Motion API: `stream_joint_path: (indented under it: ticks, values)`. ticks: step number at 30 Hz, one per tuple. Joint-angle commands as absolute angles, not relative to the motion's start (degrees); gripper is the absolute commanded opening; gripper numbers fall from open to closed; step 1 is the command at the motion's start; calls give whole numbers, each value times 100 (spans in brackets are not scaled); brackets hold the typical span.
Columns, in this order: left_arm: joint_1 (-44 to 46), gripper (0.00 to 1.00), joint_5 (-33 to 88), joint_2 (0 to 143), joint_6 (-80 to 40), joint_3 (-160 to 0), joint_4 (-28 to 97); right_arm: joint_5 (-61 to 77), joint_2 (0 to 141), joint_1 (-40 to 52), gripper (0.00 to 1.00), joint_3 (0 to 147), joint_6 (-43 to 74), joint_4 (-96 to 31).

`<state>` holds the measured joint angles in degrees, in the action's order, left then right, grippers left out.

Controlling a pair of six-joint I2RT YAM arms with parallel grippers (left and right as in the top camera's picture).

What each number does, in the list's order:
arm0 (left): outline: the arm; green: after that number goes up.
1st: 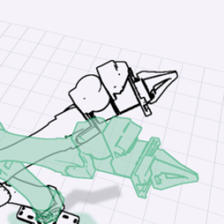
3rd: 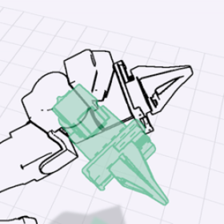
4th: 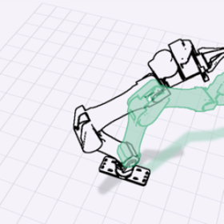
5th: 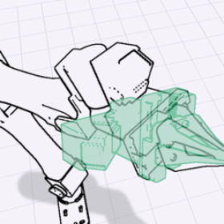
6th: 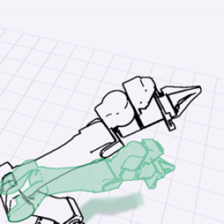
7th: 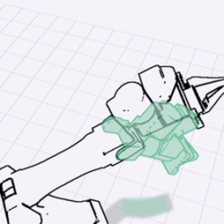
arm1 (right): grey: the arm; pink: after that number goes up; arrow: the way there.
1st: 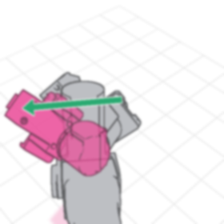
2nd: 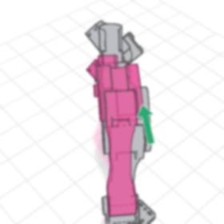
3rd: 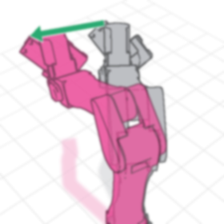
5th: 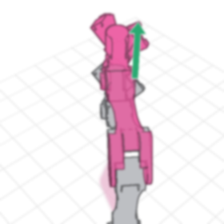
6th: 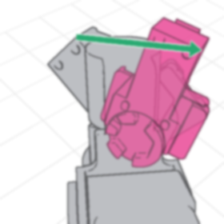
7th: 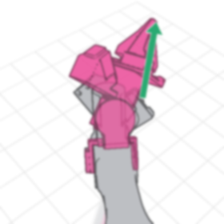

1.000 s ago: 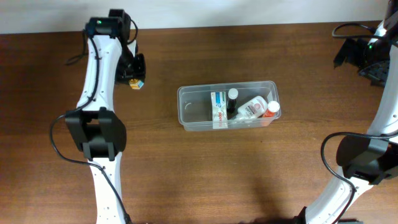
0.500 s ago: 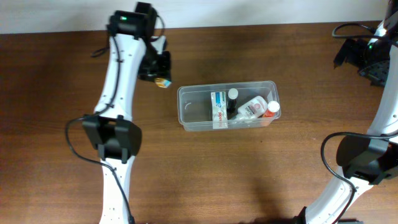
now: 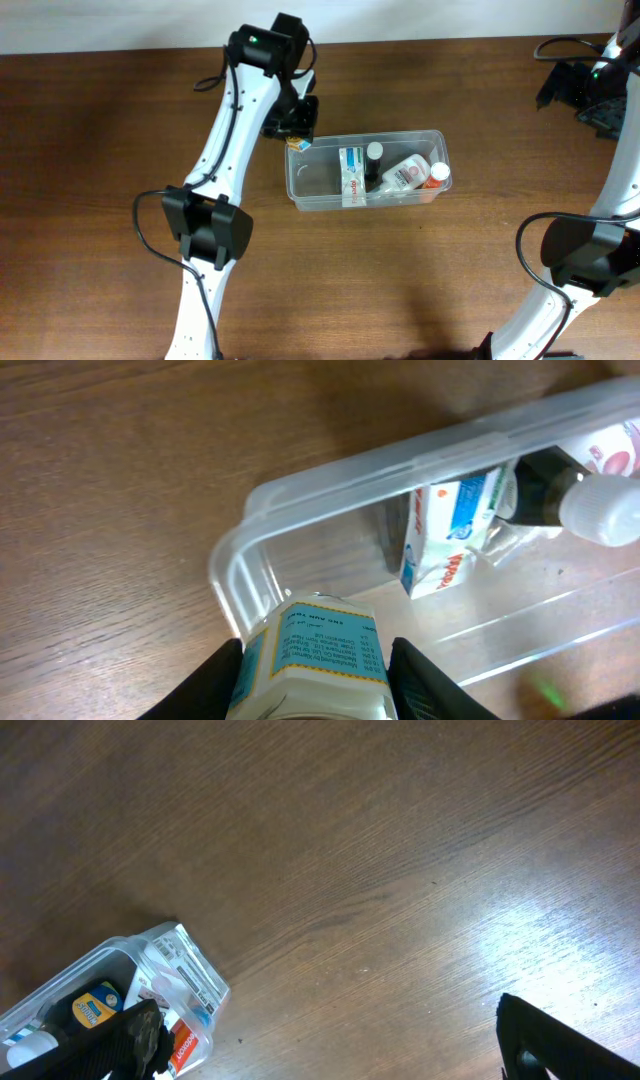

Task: Pack container
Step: 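Carry the amber jar right and lower it into the container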

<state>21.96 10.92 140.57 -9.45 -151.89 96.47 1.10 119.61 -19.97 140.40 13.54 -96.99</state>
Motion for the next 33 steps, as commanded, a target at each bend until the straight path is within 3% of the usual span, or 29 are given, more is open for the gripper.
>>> stream_joint_path:
  ticks: [1, 7, 33]
  values:
    - [2401, 44, 991, 13917, -854, -15257, 9671, 99, 11843, -2027, 98, 14035, 1402, -9727]
    - [2676, 45, 467, 13917, -985, -15012, 9638, 99, 11843, -2027, 98, 14035, 1402, -9727]
    - [2788, 45, 768, 13917, -985, -12971, 8602, 99, 11843, -2027, 98, 14035, 1402, -9727]
